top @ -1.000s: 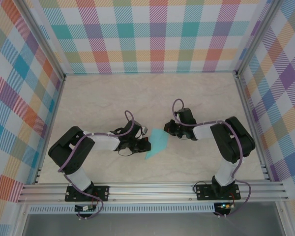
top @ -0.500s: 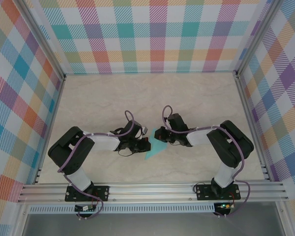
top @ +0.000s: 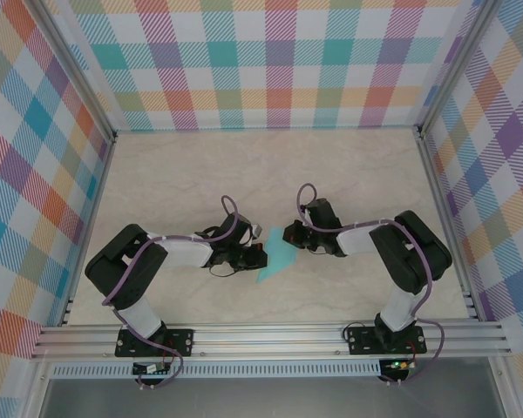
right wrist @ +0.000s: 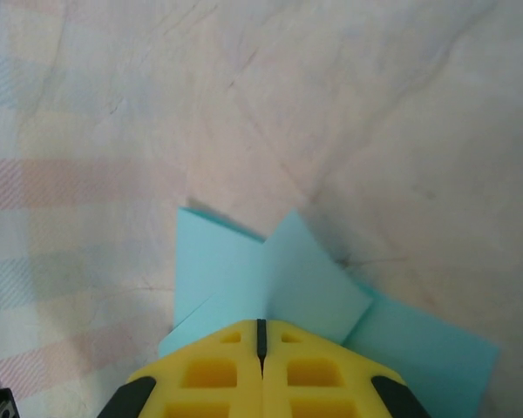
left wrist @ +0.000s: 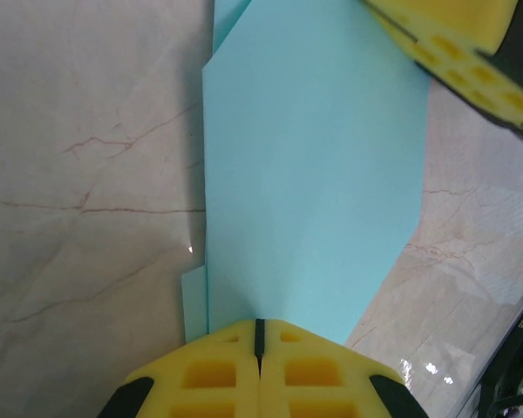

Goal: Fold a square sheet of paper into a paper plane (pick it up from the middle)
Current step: Fourth fold the wing at the center of the table.

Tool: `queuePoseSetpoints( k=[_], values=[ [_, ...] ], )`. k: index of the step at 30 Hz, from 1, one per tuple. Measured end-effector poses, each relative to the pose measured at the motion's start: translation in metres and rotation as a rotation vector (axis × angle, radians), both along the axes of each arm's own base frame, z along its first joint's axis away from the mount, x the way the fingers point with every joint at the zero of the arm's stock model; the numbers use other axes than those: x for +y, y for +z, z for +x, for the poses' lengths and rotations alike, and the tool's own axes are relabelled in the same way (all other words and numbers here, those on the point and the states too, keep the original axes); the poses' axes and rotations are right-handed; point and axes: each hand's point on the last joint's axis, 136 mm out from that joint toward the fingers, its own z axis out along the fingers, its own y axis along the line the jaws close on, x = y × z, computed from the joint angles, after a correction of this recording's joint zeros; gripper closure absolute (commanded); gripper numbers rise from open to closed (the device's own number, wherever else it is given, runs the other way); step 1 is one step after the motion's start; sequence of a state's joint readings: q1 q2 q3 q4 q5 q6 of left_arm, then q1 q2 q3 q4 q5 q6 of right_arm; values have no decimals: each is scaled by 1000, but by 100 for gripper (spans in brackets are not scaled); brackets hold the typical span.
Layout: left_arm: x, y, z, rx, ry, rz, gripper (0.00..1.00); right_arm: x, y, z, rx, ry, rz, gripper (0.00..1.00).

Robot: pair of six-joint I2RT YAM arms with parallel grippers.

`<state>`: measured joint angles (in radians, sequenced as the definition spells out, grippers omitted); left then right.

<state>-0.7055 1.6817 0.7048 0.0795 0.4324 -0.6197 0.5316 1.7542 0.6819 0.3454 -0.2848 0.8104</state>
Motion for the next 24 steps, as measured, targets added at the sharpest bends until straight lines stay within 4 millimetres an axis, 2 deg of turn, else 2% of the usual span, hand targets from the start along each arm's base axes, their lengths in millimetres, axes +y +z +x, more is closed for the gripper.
queuePoseSetpoints(
  k=[19, 22, 24],
  values=[
    [1, 0, 1, -9, 2, 4, 100, -33, 3, 30, 22, -59, 12, 100],
    [2, 1, 1, -13, 5, 8, 100, -32, 15, 30, 7, -56, 22, 100],
    [3, 0, 1, -14, 6, 9, 100, -30, 30, 30, -25, -51, 37, 100]
  ],
)
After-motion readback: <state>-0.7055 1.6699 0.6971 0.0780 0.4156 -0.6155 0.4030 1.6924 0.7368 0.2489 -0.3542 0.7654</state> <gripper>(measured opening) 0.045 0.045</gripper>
